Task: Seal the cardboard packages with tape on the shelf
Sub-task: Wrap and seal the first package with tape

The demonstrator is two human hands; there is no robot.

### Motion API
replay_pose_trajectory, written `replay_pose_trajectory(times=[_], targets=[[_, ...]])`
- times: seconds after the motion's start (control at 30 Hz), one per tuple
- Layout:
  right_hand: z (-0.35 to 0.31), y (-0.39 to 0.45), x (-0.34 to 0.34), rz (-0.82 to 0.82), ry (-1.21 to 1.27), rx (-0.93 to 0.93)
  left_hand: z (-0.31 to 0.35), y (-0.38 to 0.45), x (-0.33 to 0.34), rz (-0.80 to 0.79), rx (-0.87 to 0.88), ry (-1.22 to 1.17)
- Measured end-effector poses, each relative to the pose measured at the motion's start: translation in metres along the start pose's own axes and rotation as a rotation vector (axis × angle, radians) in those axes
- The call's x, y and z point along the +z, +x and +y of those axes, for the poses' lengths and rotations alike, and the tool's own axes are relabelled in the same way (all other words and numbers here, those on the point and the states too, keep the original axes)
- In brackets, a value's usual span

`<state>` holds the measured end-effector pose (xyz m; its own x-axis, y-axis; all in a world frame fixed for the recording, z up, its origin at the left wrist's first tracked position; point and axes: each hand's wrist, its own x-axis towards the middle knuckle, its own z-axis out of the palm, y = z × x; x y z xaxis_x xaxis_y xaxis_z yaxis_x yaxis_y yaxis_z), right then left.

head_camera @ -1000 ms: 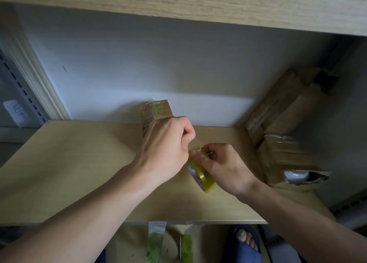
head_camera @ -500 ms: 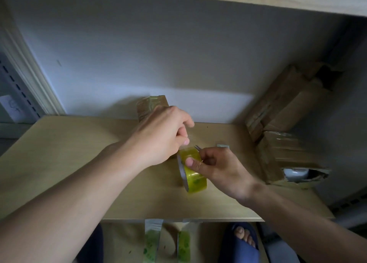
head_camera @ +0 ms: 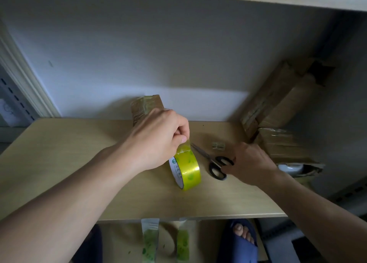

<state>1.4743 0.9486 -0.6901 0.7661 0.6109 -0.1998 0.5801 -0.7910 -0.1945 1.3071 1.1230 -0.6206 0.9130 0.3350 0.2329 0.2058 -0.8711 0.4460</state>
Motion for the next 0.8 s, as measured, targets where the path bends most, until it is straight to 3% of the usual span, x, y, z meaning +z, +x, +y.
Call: replay_pose_trajectory(times=[0.13,0.23,0.3,0.37,0.53,0.8], targets=[[0.001,0.000,0.009,0.136,-0.034,-0.091,-0.002,-0.001,0.003,0.017,0.014,-0.002],[-0.005,-0.007,0.009,0.277,0.291,-0.346,-0.002,-0.003,0.004,0.016,0.028,-0.007],[-0.022,-0.019,0.004,0.183,0.543,-0.460,-0.003,-0.003,0.004,0.012,0.035,-0.005],[-0.041,-0.026,0.003,0.105,0.675,-0.490,-0.003,-0.003,0.004,0.016,0.039,-0.006],[-0.070,-0.020,0.002,0.287,0.696,-0.496,-0.004,-0.003,0.004,-0.020,0.032,-0.050],[-0.068,-0.015,0.002,0.275,0.795,-0.520,-0.010,-0.011,-0.001,-0.020,0.020,-0.225]])
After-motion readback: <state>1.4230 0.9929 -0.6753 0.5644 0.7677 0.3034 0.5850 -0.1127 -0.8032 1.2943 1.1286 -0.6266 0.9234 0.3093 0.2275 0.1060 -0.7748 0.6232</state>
